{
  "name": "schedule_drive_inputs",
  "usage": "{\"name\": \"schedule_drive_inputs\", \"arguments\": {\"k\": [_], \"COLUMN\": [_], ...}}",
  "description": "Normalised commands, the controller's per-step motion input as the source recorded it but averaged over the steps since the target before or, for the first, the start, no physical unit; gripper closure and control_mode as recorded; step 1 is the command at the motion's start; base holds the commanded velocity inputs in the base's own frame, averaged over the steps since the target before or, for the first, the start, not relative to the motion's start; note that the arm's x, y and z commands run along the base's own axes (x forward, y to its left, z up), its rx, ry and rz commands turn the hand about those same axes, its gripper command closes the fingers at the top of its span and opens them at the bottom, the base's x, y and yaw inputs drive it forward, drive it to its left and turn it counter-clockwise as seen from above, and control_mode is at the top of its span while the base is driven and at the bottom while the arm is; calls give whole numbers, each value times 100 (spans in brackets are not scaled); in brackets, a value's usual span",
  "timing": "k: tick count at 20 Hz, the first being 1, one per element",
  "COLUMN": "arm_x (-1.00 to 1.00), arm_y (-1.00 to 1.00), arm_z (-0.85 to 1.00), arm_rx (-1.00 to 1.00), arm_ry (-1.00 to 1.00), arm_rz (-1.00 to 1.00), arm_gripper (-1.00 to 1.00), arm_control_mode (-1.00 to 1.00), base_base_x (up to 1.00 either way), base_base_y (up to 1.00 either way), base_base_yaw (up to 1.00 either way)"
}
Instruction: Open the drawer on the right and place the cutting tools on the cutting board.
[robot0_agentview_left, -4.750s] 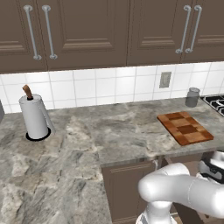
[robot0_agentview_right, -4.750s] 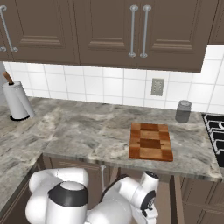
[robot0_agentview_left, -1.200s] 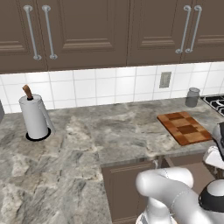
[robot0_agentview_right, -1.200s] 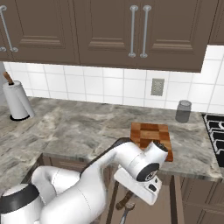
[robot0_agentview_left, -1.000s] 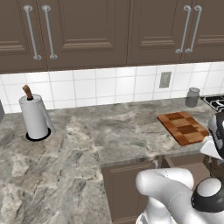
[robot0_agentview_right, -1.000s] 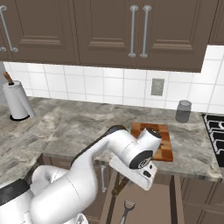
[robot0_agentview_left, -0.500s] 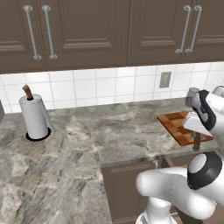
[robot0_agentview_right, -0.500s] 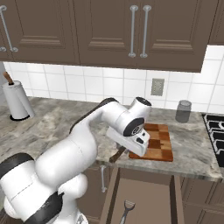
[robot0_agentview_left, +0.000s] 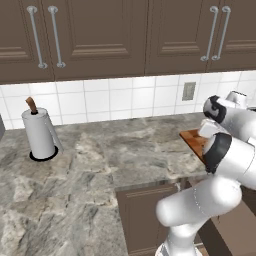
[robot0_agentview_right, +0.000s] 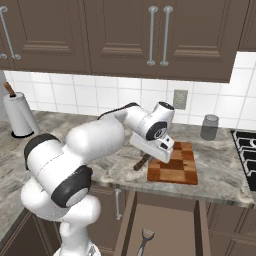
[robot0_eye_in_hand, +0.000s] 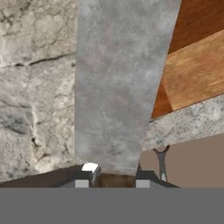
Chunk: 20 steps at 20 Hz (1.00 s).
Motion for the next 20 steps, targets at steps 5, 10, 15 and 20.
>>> {"name": "schedule_drive_inputs", "arguments": {"k": [5, 10, 15, 20], "arm_x": [62, 40, 29, 8], "arm_y": [-37, -51, -43, -14], "arm_z": [-30, -36, -37, -35], "arm_rx": [0, -1, 0, 0], "arm_ry": [0, 0, 0, 0], "arm_rz": [0, 0, 0, 0], "arm_gripper": [100, 100, 100, 100], "arm_control_mode": [-100, -100, -100, -100], "base_base_x": [0, 0, 0, 0], "base_base_y": [0, 0, 0, 0], "base_base_yaw": [0, 0, 0, 0]}}
